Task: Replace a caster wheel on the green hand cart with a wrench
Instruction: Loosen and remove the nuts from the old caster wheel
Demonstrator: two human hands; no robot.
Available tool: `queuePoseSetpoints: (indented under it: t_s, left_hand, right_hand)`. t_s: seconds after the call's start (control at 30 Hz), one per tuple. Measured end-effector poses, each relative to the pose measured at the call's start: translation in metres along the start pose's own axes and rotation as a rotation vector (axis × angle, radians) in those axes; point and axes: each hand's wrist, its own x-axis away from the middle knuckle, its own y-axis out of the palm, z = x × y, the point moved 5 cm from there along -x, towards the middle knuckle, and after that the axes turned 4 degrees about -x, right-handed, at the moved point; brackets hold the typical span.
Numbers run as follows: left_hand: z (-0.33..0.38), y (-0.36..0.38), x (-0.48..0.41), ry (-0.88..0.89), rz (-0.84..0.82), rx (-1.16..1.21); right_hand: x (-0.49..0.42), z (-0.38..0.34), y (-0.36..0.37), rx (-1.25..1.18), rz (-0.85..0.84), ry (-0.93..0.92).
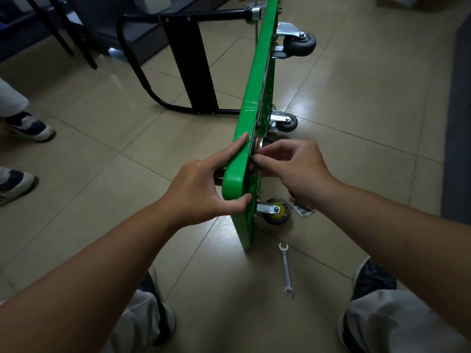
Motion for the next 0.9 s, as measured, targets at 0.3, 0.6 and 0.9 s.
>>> queuePoseSetpoints:
  t_s: [0.3, 0.6, 0.9]
  left_hand:
    - [0.001, 0.000, 0.000, 0.000, -0.001, -0.012]
    - [-0.006, -0.010, 0.003, -0.011, -0.020, -0.040]
    - [-0.012, -0.020, -0.001, -0.030, -0.028, -0.004]
  right_hand:
    - [-0.001, 0.003, -0.001, 0.051, 0.005, -0.008]
    - [0.016, 0.015, -0.018, 0.374, -0.025, -0.166]
    - [0.043, 0.122, -0.039, 0.597, 0.022, -0.070]
